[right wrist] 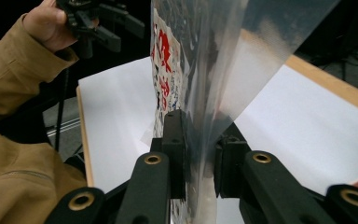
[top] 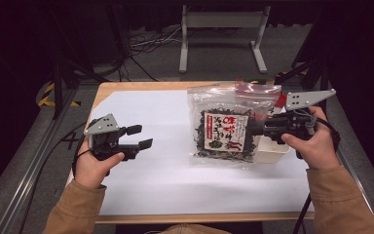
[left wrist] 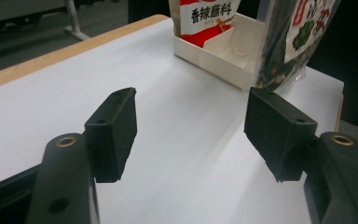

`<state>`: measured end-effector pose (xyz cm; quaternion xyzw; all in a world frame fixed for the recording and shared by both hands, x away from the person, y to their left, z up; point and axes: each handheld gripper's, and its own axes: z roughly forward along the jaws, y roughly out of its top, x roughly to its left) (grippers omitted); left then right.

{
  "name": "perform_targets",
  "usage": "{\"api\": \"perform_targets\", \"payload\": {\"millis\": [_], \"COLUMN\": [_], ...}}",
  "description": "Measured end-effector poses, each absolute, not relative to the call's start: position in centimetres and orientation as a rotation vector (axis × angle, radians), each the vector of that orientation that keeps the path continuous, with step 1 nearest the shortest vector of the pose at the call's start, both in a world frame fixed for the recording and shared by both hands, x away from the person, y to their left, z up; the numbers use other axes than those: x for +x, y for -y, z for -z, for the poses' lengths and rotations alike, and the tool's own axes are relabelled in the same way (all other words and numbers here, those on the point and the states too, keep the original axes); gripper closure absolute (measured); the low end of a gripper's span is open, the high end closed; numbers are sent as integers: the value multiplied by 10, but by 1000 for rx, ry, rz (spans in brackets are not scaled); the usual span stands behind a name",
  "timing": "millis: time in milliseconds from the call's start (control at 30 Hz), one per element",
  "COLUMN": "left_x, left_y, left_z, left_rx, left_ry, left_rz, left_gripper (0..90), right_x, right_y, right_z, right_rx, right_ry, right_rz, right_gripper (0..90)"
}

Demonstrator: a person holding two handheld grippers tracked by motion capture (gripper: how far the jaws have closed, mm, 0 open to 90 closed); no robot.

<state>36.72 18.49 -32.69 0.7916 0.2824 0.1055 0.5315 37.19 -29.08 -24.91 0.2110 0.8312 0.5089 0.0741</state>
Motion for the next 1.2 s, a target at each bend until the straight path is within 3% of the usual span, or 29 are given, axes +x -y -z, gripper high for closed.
{"api": "perform_targets", "payload": {"millis": [1200], "left_x": [375], "left_y": [-197], "left_z": [349], "left_rx": [1960], "left_ry": [-750], "left_rz": [-276], "left_gripper": [317], "right_x": [358], "right_y": [343], "right_z": [221], "right_rx": [763], "right_ry": [-2190], "right_rz": [-1375], "right_gripper": [779]}}
